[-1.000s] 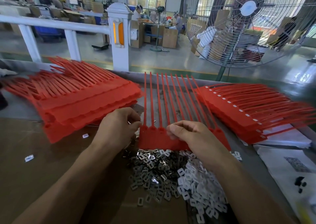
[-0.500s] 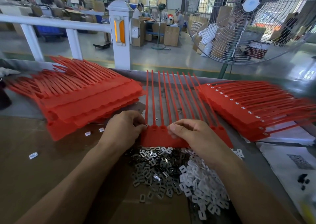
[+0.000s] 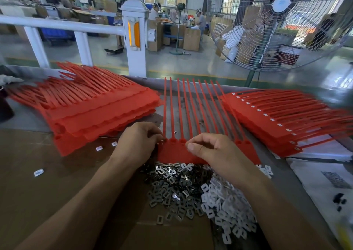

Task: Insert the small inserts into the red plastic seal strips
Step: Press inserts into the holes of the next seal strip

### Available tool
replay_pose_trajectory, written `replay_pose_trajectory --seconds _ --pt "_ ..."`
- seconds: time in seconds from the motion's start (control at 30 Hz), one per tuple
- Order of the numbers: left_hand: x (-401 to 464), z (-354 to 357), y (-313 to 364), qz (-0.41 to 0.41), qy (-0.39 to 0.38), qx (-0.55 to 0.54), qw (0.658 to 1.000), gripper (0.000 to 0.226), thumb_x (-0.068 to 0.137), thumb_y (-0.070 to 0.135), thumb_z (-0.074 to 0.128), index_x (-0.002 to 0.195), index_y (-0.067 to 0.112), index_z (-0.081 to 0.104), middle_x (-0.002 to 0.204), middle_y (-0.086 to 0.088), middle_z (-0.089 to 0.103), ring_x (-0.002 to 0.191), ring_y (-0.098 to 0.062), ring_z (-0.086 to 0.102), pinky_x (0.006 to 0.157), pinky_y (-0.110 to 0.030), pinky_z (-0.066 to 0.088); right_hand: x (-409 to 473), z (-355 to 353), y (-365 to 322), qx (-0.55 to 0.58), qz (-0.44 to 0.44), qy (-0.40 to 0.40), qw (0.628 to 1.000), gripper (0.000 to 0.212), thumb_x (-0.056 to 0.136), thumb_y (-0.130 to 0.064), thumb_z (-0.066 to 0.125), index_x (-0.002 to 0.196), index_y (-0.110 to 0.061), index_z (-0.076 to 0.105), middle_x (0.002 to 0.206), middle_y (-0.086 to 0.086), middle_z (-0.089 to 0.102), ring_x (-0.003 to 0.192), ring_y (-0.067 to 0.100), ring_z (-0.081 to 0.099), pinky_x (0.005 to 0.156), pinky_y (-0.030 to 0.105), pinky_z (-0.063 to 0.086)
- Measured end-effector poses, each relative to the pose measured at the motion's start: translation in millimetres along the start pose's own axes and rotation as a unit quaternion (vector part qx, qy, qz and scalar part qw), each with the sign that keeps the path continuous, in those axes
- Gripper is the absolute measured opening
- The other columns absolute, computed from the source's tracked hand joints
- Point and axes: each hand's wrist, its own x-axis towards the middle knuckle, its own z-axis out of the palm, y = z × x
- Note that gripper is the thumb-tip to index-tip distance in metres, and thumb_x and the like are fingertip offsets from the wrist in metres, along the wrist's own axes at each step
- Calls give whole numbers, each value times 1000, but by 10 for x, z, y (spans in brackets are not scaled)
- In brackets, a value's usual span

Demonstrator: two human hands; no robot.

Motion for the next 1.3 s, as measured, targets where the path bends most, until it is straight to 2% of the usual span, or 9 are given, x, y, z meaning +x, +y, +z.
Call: replay_pose_trajectory --seconds 0.07,0.2,0.37,0.53,0.77,0.87,0.97,1.17,1.3 --pt "2 10 -13 -7 11 4 1000 6 95 30 68 94 32 74 85 16 69 74 3 63 62 -15 46 -7 12 -4 -13 -7 0 1000 9 98 -44 67 100 -41 75 101 -27 73 96 -11 66 83 19 47" --pt "12 29 -26 -12 18 21 1000 11 96 37 65 89 33 73 80 18 67 72 2 62 59 -20 44 -6 34 -7 -33 -11 2 999 8 98 -43 67 99 -40 74 95 -30 71 91 -12 66 79 17 46" --pt "23 73 -18 -16 7 33 999 15 94 40 67 79 36 70 82 16 68 76 -4 64 72 -30 52 -7 36 -30 -52 -20 5 998 8 98 -43 68 99 -39 74 96 -26 72 92 -8 67 81 20 47" --pt "29 76 -24 -22 7 38 999 19 91 47 68 79 34 70 80 16 67 71 -1 62 66 -29 51 -36 44 -73 -95 -51 -14 994 4 95 -37 73 99 -38 75 99 -25 71 94 -4 67 86 24 52" --pt "17 79 -20 -23 4 41 999 17 90 48 69 83 33 73 82 15 68 77 -4 64 73 -32 54 -63 68 -162 -231 -118 -82 962 25 87 -45 80 109 -35 76 103 -18 64 102 -4 56 87 15 45" --pt "11 79 -11 -26 2 38 999 17 91 49 68 82 34 72 82 15 69 74 -3 65 73 -33 57 -63 101 -177 -280 -134 -95 946 28 88 -49 76 114 -38 75 107 -18 62 106 0 53 98 28 43" --pt "6 74 2 -26 4 40 999 18 90 50 68 83 34 72 82 15 69 75 -4 65 75 -35 57 -59 137 -173 -293 -149 -89 940 19 90 -47 74 107 -38 77 104 -19 62 104 2 54 99 35 42" --pt "-8 58 29 -23 8 44 999 18 90 49 68 85 32 73 82 15 69 77 -5 65 78 -35 56 -58 153 -165 -290 -164 -78 940 5 93 -39 74 93 -34 75 97 -20 64 99 0 55 96 30 42" --pt "-17 42 46 -24 23 54 998 19 91 49 67 87 31 73 85 13 69 82 -8 65 79 -34 52 -80 128 -164 -239 -145 -71 957 8 94 -32 72 87 -34 70 91 -21 65 94 -2 60 80 16 44"
